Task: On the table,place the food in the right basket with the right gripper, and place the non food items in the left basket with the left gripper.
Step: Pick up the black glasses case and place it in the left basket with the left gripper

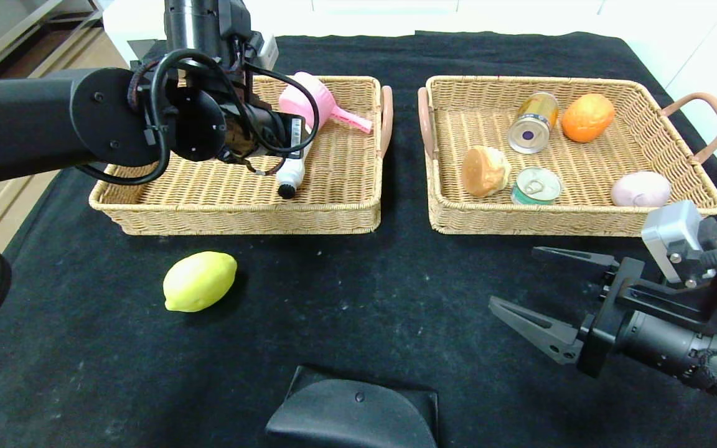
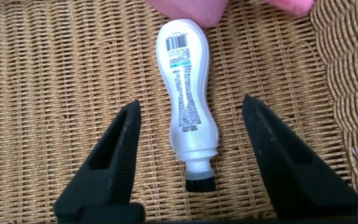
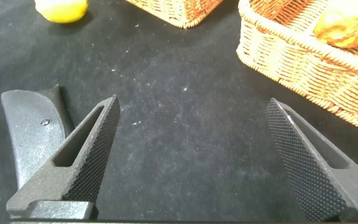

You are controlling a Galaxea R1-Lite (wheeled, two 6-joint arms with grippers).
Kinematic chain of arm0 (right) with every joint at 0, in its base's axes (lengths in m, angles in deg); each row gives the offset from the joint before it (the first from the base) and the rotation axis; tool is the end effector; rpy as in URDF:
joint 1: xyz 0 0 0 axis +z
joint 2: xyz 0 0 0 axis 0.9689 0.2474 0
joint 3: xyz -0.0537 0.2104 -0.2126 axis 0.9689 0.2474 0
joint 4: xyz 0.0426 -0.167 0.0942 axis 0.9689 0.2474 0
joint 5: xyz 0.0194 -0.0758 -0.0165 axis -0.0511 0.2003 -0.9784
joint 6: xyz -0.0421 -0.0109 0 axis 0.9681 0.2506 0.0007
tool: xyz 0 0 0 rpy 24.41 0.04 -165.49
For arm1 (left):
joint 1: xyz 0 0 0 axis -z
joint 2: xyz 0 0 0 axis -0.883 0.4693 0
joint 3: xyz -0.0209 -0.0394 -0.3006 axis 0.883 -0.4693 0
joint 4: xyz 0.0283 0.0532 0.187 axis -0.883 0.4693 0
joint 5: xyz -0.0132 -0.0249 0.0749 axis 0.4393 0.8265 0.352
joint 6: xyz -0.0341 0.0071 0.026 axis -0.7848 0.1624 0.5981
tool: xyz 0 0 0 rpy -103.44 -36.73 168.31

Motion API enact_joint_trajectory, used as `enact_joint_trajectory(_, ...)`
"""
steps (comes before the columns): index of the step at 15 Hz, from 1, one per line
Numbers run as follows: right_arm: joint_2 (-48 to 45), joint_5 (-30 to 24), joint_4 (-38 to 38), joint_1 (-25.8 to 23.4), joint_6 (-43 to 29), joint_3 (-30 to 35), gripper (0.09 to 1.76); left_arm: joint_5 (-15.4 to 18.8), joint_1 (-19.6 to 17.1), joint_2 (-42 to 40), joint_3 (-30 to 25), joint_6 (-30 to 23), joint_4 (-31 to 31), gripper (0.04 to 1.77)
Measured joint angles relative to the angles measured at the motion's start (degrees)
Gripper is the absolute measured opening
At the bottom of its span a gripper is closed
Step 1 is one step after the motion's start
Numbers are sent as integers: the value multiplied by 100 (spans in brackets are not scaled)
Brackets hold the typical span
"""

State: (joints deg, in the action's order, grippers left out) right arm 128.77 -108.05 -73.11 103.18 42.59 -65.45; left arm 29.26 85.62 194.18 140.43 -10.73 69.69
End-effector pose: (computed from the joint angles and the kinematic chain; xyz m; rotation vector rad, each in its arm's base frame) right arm 0.2181 0.1289 0.1863 -0.1062 -0.0054 0.7996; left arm 0.3919 -0.1544 0.3157 0.1178 0.2064 -0.0483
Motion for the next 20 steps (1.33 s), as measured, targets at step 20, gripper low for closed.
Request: enact_joint_trajectory(20,-221,-59,942,-524,-414,-610,171,1506,1348,-2582,-3549,2587,761,168)
